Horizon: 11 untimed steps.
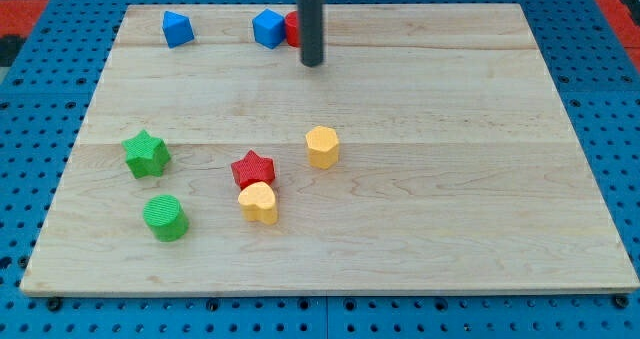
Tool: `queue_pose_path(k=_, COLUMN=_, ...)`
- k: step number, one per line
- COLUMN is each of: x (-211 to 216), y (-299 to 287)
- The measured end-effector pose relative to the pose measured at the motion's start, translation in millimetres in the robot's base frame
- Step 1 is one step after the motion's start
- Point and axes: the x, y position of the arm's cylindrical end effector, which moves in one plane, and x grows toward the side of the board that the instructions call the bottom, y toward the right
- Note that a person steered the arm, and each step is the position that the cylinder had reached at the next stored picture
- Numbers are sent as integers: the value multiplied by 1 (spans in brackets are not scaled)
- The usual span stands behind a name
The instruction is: Place the yellow hexagon vertical to the blue triangle
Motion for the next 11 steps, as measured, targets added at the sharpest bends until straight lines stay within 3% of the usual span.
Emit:
queue_pose_path(k=1, x=36, y=84)
queue_pose_path(k=2, x=139, y=78)
queue_pose_path(k=3, x=163, y=-19)
queue_pose_path(k=5, x=81, y=-37)
queue_pose_path(k=7, x=63, y=4)
queue_pose_path(k=8, x=29, y=-94)
queue_pose_path(k=9, x=21, y=-187)
queue_pose_path(k=10, x=50, y=-181)
queue_pose_path(k=11, x=48, y=-244)
